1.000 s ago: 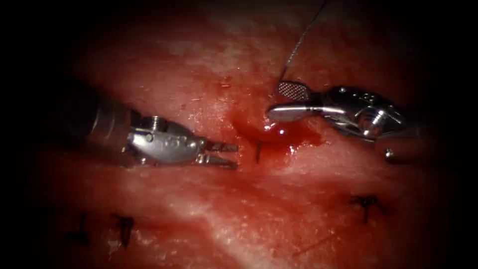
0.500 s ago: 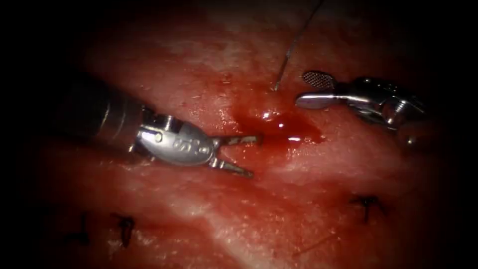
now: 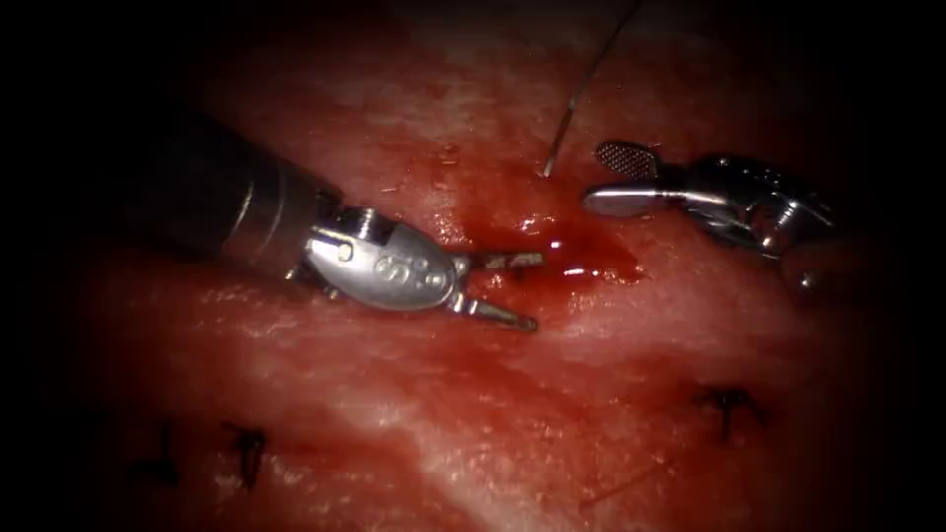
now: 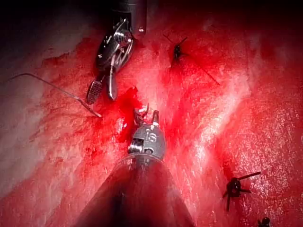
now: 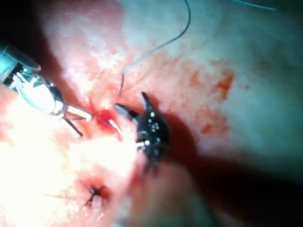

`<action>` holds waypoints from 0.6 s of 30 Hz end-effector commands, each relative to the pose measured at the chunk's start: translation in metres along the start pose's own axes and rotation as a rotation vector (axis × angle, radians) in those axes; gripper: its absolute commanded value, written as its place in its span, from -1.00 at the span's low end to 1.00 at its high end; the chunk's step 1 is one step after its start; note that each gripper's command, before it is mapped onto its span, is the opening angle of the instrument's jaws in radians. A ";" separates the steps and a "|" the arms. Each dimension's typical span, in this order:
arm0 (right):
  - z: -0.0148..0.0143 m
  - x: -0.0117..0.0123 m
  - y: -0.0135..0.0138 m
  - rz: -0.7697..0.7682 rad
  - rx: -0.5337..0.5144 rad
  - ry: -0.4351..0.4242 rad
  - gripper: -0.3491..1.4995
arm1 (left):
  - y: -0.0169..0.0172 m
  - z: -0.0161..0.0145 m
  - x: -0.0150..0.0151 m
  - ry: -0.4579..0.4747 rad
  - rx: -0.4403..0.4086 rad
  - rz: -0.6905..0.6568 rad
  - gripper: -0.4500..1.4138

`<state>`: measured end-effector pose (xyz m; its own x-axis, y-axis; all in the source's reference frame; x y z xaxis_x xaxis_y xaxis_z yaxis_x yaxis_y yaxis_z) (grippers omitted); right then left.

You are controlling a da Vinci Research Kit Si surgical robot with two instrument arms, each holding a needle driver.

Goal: Wound Closure

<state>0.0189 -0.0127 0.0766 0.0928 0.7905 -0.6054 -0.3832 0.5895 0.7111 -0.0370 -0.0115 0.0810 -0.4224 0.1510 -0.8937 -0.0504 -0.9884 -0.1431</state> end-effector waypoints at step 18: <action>0.0007 -0.0008 -0.0004 0.001 0.004 0.005 0.56 | -0.0005 0.0013 -0.0017 0.005 -0.014 0.009 -1.00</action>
<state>0.0188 -0.0128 0.0766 0.0879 0.7894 -0.6076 -0.3811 0.5901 0.7117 -0.0369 -0.0108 0.0825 -0.4184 0.1501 -0.8958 -0.0384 -0.9883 -0.1477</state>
